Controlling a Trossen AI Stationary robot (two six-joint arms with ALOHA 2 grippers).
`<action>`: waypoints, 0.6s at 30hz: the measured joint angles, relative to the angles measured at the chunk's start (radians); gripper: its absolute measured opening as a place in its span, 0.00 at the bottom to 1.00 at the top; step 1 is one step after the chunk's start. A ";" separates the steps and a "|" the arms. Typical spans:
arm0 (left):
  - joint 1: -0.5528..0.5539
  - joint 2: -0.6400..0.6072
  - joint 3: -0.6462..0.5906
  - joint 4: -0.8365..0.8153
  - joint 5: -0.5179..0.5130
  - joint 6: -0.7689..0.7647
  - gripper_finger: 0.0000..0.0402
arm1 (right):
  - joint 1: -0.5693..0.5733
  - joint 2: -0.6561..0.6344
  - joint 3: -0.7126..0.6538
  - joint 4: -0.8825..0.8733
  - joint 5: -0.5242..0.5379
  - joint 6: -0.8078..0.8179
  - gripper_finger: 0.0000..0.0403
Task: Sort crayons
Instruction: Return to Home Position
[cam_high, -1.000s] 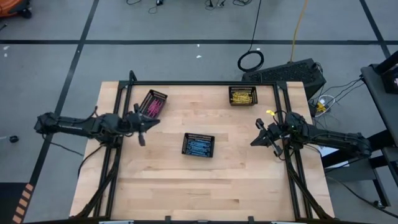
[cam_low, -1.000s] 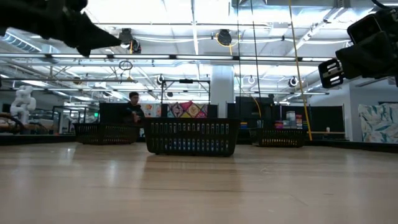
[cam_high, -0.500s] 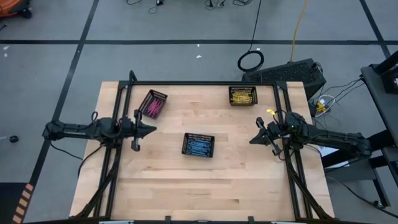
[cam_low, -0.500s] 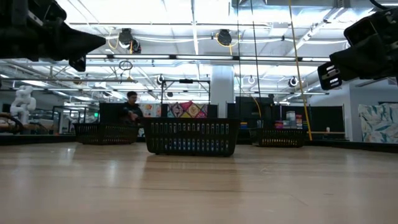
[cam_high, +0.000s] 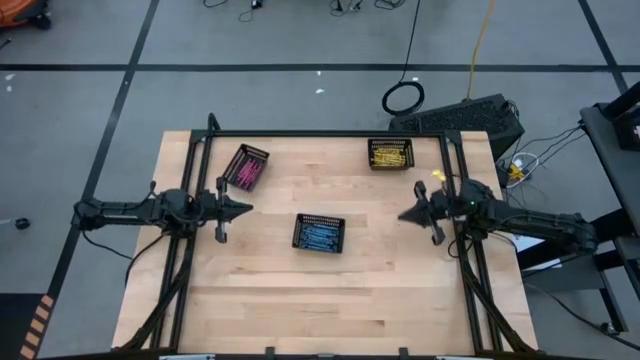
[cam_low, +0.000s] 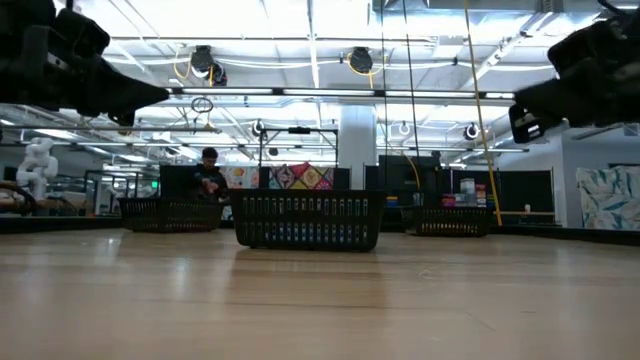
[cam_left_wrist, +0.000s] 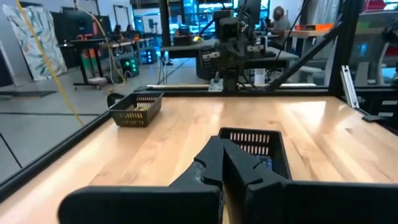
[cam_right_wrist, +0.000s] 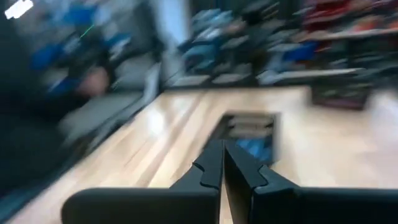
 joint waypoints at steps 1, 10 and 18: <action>0.000 0.000 0.000 0.000 -0.001 0.005 0.00 | 0.000 0.000 0.000 0.035 0.054 0.040 0.00; 0.000 0.000 0.000 0.008 -0.008 -0.094 0.00 | 0.131 -0.022 0.000 0.173 0.238 0.215 0.00; -0.001 0.000 -0.001 0.009 -0.009 -0.116 0.00 | 0.346 -0.095 -0.006 0.119 0.401 0.107 0.00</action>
